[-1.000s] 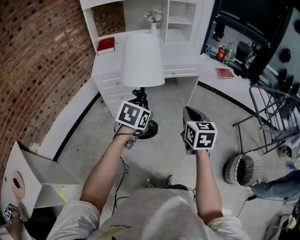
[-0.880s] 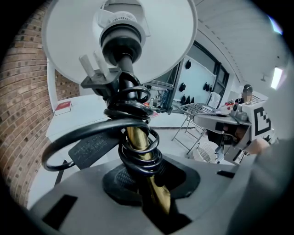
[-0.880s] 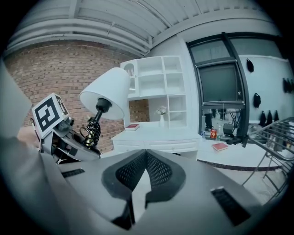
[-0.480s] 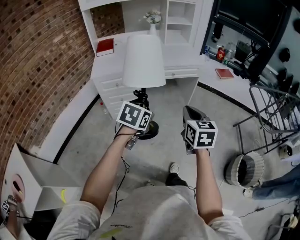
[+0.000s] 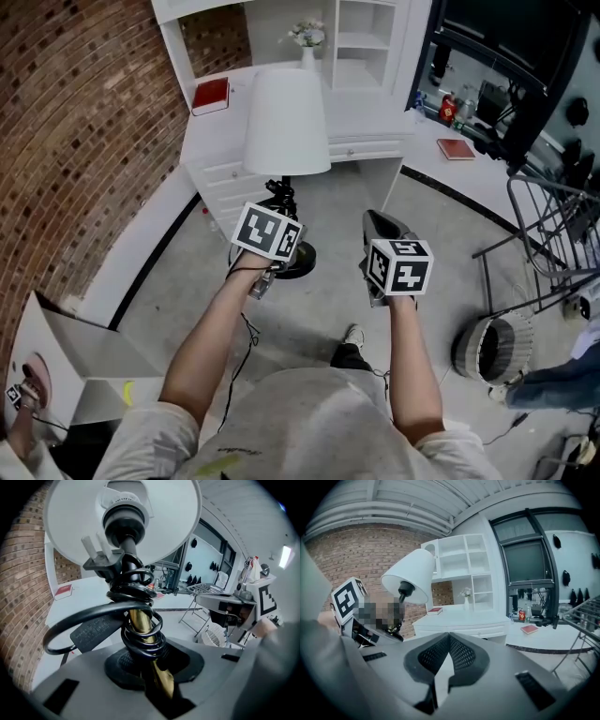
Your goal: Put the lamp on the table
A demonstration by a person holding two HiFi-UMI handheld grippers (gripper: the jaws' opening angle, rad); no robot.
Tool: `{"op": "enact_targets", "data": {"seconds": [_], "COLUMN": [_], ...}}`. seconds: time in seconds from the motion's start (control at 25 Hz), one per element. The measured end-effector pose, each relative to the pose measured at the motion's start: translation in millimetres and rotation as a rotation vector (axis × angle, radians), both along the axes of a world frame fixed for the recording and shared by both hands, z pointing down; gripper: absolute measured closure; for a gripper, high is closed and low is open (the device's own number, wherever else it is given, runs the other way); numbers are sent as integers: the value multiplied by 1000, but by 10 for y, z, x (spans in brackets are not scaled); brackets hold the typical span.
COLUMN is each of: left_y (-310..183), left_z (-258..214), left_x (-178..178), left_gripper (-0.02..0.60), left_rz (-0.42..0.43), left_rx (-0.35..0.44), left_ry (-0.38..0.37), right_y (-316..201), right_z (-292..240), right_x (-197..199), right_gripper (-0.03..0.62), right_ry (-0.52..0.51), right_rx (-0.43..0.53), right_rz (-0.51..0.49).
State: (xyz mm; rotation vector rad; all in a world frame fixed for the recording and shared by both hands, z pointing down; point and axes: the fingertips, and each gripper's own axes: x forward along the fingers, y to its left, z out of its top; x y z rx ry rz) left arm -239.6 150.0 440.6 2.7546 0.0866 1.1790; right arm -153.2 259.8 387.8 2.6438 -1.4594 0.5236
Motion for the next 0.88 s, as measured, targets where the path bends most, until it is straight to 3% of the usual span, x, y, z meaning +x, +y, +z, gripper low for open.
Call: {"op": "enact_targets", "data": {"seconds": [0.88], "left_y": [-300], "left_z": [69], "left_x": [1436], "left_gripper": [478], "left_rz": [-128], "left_rx": [-9], "left_ry": [-49], "right_y": [-442], "right_z": [123], "right_x": [1624], "right_gripper": [589], "right_ry": [-66], "right_rx": [3], "right_rz": [-125]}}
